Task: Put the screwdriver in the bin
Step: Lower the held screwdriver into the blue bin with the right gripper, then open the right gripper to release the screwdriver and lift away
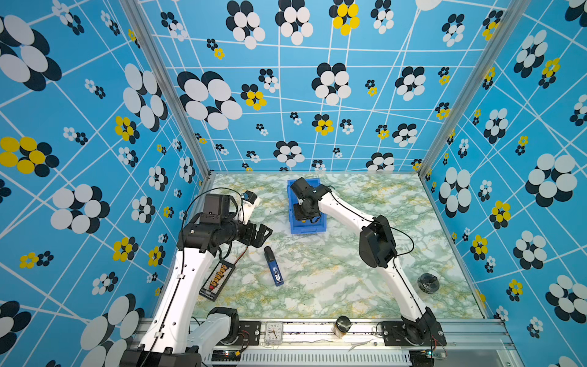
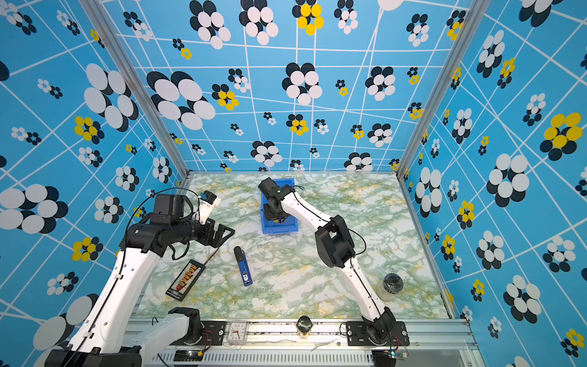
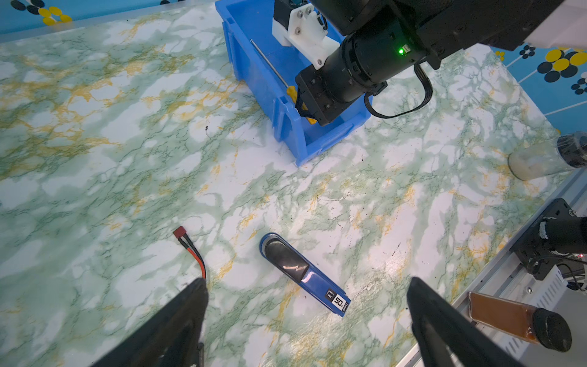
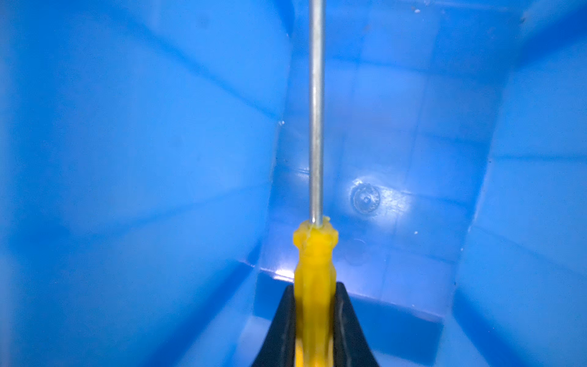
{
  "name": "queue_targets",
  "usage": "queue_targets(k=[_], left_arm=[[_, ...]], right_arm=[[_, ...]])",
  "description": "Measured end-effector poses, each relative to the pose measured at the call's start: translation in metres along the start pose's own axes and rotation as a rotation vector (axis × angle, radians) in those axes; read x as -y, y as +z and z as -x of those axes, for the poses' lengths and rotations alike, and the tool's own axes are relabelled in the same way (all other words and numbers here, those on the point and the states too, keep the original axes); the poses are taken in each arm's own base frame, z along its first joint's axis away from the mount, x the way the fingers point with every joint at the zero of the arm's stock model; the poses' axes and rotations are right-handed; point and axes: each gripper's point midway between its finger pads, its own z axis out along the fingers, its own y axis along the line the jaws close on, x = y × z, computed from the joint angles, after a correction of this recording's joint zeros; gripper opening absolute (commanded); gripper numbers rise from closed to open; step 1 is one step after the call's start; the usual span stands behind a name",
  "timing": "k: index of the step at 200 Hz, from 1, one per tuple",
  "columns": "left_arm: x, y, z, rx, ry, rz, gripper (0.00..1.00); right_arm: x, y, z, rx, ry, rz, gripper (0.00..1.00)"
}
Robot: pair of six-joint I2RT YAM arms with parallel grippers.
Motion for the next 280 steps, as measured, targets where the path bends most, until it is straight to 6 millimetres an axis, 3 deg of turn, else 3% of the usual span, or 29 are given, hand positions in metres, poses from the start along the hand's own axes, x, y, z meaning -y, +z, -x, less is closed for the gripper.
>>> queue_targets(k=[55,89,152,224,280], left_arm=[[0.002,-0.003,0.001,0.012,0.006,-0.001,0.99],[0.002,-0.003,0.001,0.012,0.006,-0.001,0.99],[0.002,-0.003,0.001,0.012,0.006,-0.001,0.99],[0.002,-0.003,0.001,0.012,0.005,-0.001,0.99],[0.000,-0.002,0.001,0.009,0.004,0.006,0.99]], right_arm=[[0.005,0.024,-0.010,-0.038,0.017,-0.020,0.16],[0.007,0.029,-0.012,-0.045,0.022,-0.024,0.19],[0.007,0.028,-0.009,-0.037,0.036,-0.022,0.30],[0.008,0.027,-0.008,-0.036,0.037,-0.023,0.32],[0.008,0.006,0.006,0.006,0.031,-0.033,0.34]])
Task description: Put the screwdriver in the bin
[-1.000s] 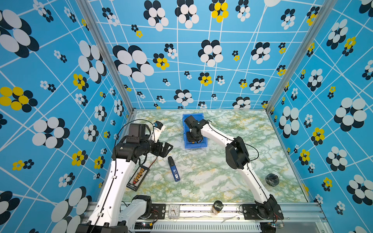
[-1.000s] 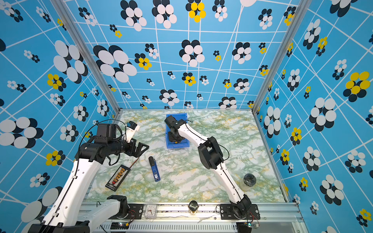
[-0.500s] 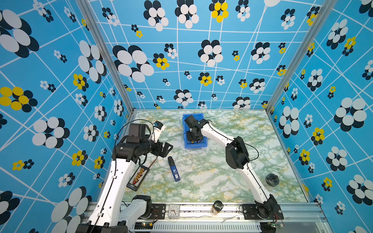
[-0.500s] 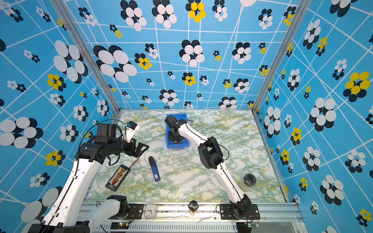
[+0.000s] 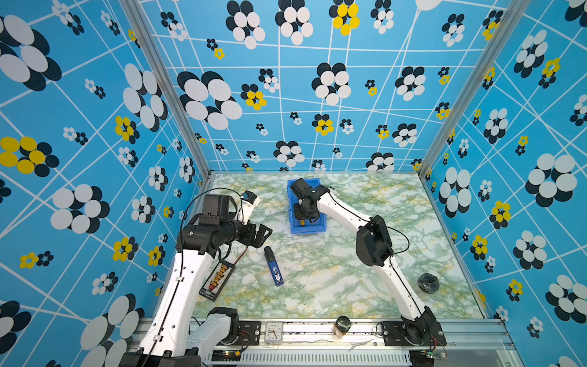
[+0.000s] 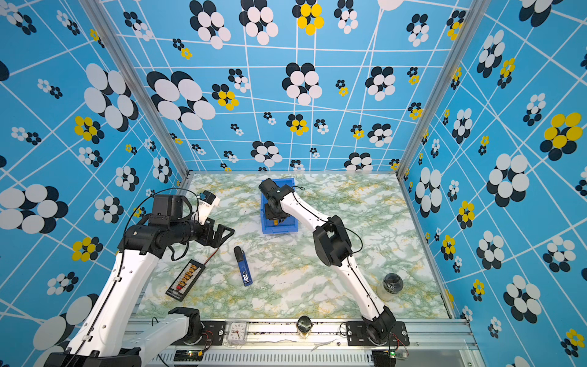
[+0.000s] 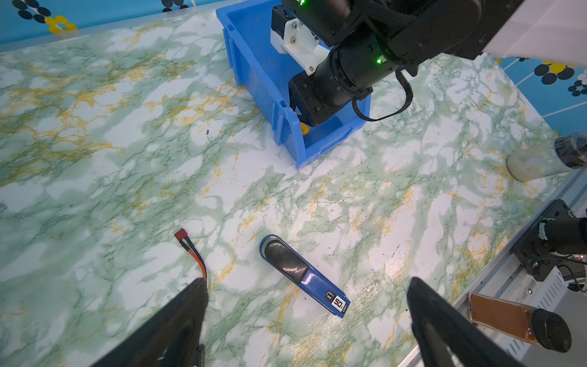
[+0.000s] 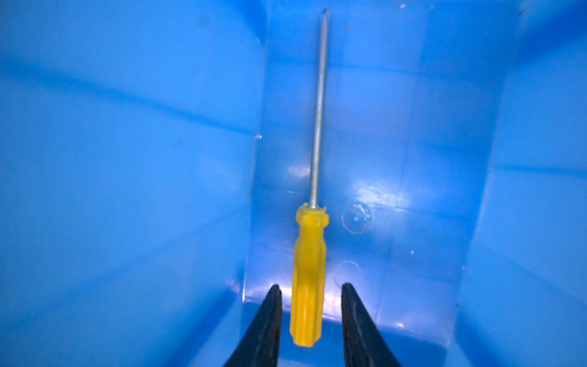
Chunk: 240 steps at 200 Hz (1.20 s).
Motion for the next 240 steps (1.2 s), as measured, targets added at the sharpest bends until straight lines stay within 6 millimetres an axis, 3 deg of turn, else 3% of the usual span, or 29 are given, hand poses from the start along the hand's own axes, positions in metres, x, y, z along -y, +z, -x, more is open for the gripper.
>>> queue_targets(k=[33,83,106,179,198,240], left_arm=[[-0.006,0.005,0.000,-0.014,-0.010,0.014,0.99],[-0.016,0.016,0.001,-0.044,-0.037,0.037,0.99],[-0.023,0.023,0.001,-0.055,-0.051,0.051,0.99],[-0.047,0.039,0.013,-0.034,-0.091,0.115,0.99],[-0.054,0.047,0.015,-0.034,-0.118,0.126,0.99],[-0.076,0.057,0.019,-0.007,-0.172,0.187,0.99]], right_arm=[[-0.001,-0.031,0.011,0.039,-0.007,0.011,0.35],[-0.006,-0.103,0.037,0.157,-0.003,0.068,0.37],[-0.005,-0.131,0.039,0.193,-0.010,0.086,0.38],[0.034,-0.188,-0.008,0.252,-0.036,0.075,0.44],[0.053,-0.192,-0.022,0.280,-0.020,0.068,0.50],[0.105,-0.193,-0.049,0.323,0.055,0.021,0.51]])
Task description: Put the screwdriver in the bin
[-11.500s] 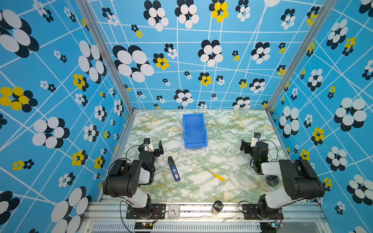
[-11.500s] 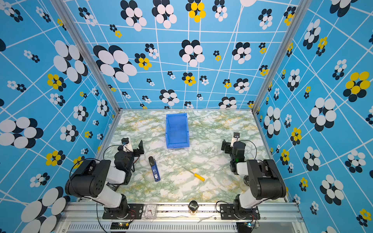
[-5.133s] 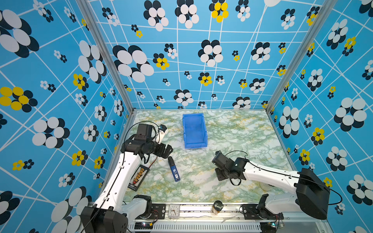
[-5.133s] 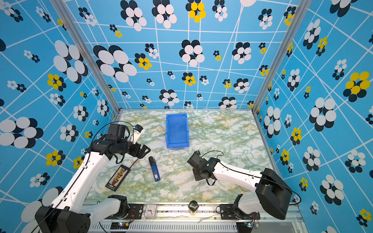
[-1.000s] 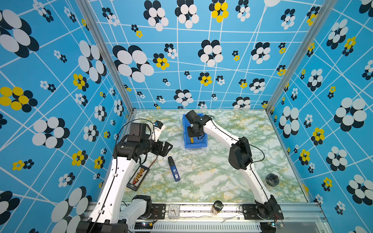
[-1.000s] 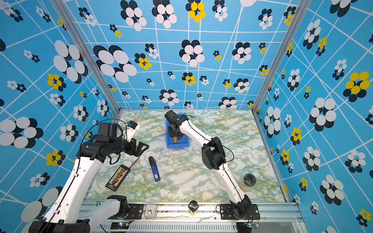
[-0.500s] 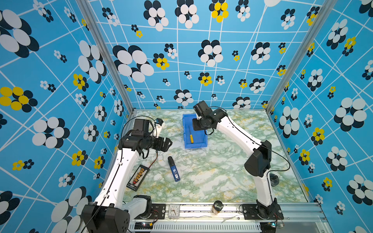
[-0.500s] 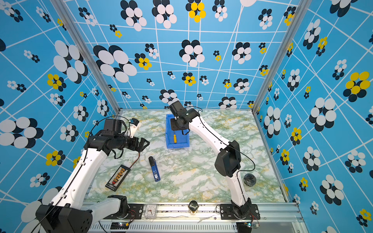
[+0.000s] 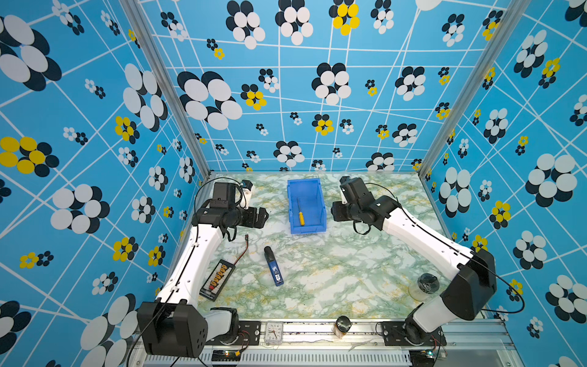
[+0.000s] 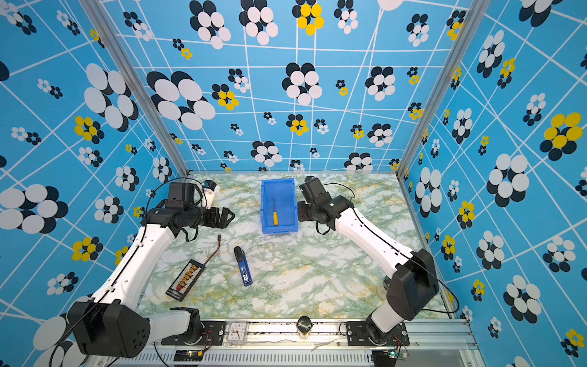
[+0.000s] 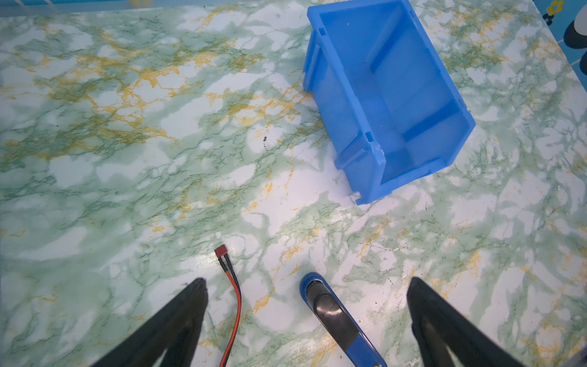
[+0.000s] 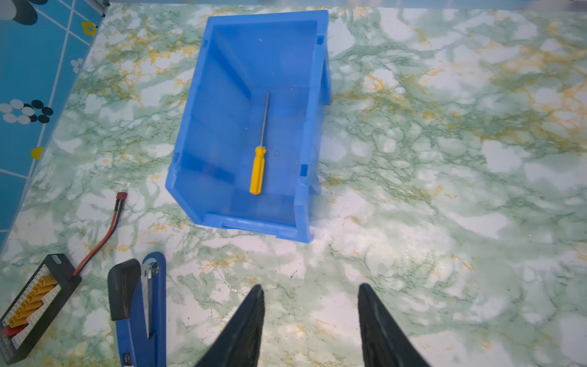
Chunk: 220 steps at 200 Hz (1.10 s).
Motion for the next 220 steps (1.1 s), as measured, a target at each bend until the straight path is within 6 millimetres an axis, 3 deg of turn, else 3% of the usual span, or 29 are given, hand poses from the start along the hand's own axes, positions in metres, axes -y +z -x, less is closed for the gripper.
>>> queue_targets(k=[24,39,55,84,112,164,197,220], left_arm=[[-0.014,0.013,-0.006,0.026,-0.028,0.052,0.99],[-0.022,0.023,-0.018,0.026,-0.051,0.082,0.99],[-0.029,0.032,-0.033,0.029,-0.062,0.107,0.99],[-0.045,0.041,-0.051,0.061,-0.071,0.183,0.99],[-0.070,0.045,-0.056,0.137,-0.096,0.271,0.99],[-0.110,0.059,-0.062,0.272,-0.139,0.383,0.99],[-0.119,0.067,-0.059,0.364,-0.161,0.390,0.99],[-0.120,0.072,-0.060,0.417,-0.156,0.388,0.99]], right_arm=[[0.020,-0.002,-0.003,0.033,0.014,-0.038,0.58],[0.031,-0.002,-0.005,0.053,0.026,-0.051,0.59],[0.045,0.000,-0.008,0.079,0.033,-0.067,0.68],[0.076,0.003,-0.022,0.115,0.045,-0.120,0.72],[0.102,0.005,-0.026,0.152,0.047,-0.180,0.78],[0.129,0.006,-0.022,0.243,-0.030,-0.274,0.83],[0.162,0.004,-0.030,0.269,-0.026,-0.357,0.83],[0.192,-0.010,-0.033,0.319,0.009,-0.424,0.84]])
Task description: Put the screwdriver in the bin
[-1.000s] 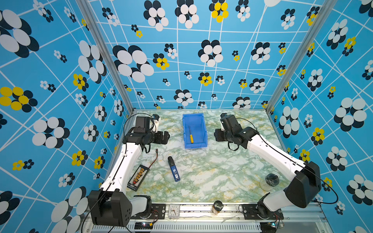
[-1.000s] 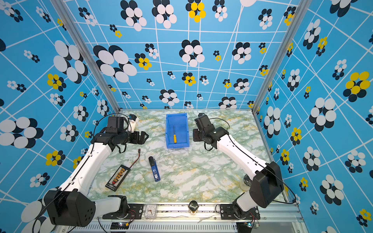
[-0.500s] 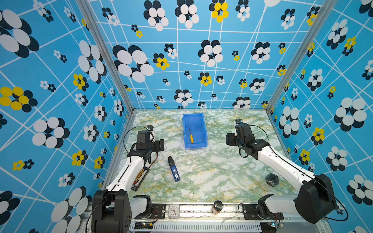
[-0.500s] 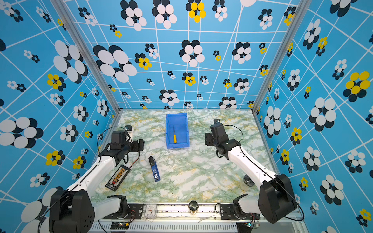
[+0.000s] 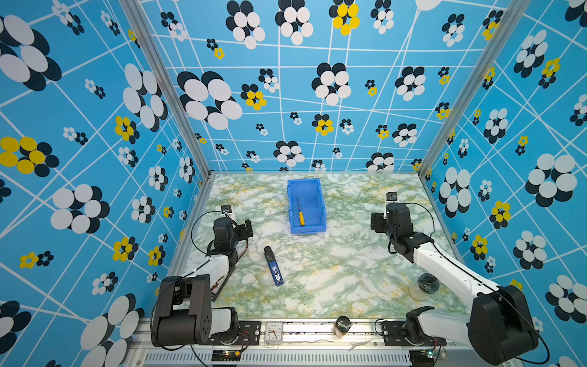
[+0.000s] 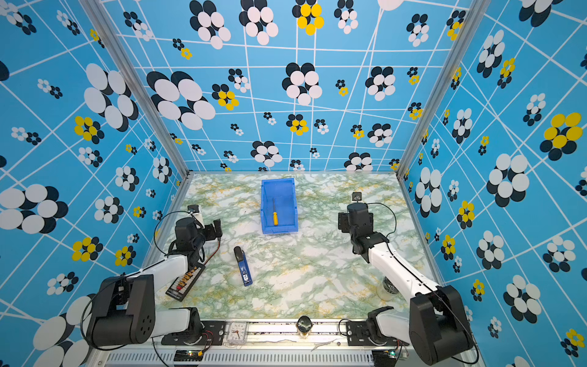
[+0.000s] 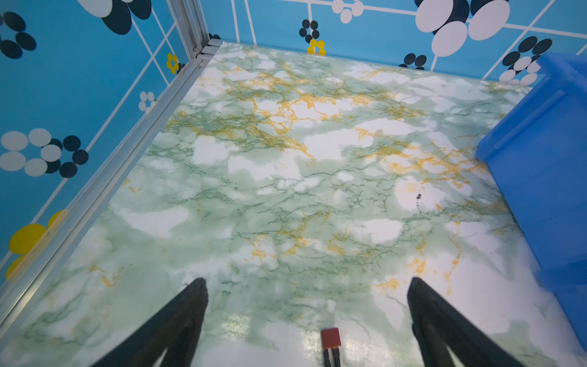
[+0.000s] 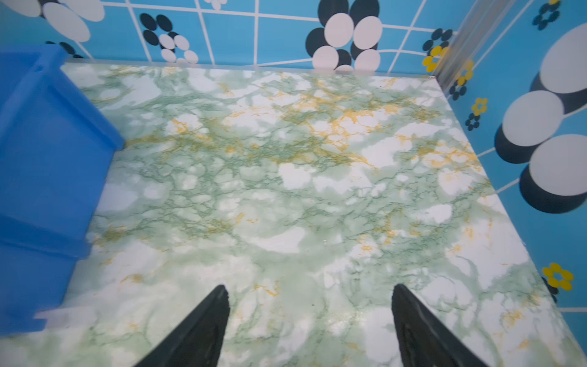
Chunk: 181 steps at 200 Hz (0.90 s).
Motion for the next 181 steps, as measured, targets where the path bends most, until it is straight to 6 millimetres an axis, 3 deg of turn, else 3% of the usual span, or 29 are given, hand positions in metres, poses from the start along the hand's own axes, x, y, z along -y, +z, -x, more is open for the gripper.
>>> queue_targets(k=[34,71,110,181], left_arm=[[-0.001,0.004,-0.014,0.037,-0.005,-0.005,0.99],[0.006,-0.002,-0.008,0.137,0.011,-0.034,0.99],[0.011,0.002,-0.021,0.143,0.034,-0.046,0.99],[0.013,-0.002,-0.005,0.214,0.042,-0.052,0.99]], right_arm=[[0.040,-0.002,-0.013,0.062,0.036,-0.084,0.85],[0.069,0.006,-0.032,0.097,0.094,-0.141,0.86],[0.066,0.018,-0.043,0.131,0.111,-0.116,0.86],[0.055,0.046,-0.059,0.144,0.118,-0.081,0.86]])
